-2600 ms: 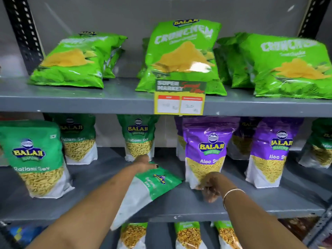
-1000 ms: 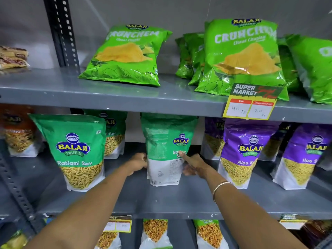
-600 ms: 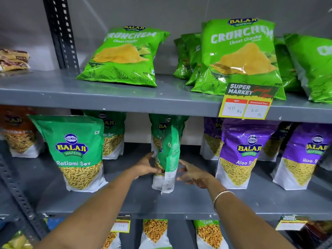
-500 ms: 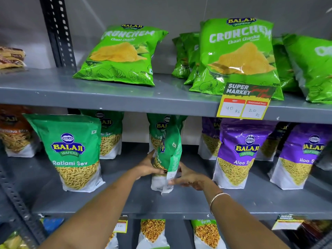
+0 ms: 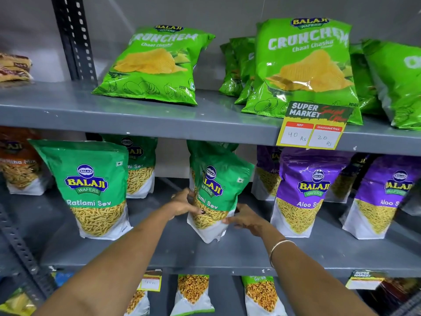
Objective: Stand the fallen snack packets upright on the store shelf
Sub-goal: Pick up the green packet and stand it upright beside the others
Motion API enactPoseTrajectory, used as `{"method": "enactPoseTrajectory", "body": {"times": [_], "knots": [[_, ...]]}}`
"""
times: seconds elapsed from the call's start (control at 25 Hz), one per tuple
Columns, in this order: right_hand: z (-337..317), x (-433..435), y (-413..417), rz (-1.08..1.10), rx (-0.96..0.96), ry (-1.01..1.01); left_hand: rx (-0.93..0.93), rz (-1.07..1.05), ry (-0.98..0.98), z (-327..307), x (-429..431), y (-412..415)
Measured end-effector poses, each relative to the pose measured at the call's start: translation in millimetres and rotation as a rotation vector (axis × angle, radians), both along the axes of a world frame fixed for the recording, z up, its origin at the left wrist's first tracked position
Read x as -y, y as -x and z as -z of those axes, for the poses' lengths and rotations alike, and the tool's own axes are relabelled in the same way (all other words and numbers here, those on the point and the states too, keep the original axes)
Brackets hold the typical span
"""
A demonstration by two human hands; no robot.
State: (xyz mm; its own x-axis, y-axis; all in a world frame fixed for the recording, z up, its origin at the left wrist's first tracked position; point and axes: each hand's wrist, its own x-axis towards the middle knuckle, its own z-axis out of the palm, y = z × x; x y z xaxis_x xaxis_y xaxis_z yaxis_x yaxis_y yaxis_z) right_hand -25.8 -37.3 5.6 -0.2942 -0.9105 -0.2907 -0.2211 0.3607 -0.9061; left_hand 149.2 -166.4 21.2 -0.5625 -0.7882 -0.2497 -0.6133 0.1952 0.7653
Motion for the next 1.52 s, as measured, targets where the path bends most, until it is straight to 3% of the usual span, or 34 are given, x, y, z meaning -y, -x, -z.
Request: {"method": "enactPoseTrajectory", "body": {"times": [0.24,0.44,0.76,0.84,0.92,1.04,1.16,1.28,1.36,1.44,1.52], "knots": [[16,12,16,0.275,-0.12,0.052,-0.199,-0.096,-0.028,13,-2,5],[15,9,15,0.064,0.153,0.139,-0.199,-0.123,-0.02,23,-6,4],[3,9,3,-0.052,0.124,0.18,-0.195,-0.146,-0.006,24,-12,-2],[-5,8,5,-0.071,0.108,0.054,-0.171,-0.134,-0.042,25,-12,-3],[-12,8,10,-0.125,0.017,-0.233,-0.047,-0.116,-0.041,23,-15,-11],[-17,12,10,-0.262,0.063,-0.626,0.157,-0.111,-0.153,18,-18,-39],[-15,30,-24,-0.29,0.086,-0.621,0.411,-0.146,-0.411,16,-7,-94],[-12,65,-87,-0.536,-0.002,-0.732,0.543,-0.269,-0.527,24,20,-162],[-8,91,-133,-0.464,-0.084,-0.619,0.485,-0.41,-0.512,30,43,-209],[-6,105,-181,-0.362,-0.149,-0.42,0.304,-0.469,-0.506,32,65,-240],[3,119,-221,-0.226,-0.098,-0.204,0.065,-0.43,-0.244,39,86,-259]]}}
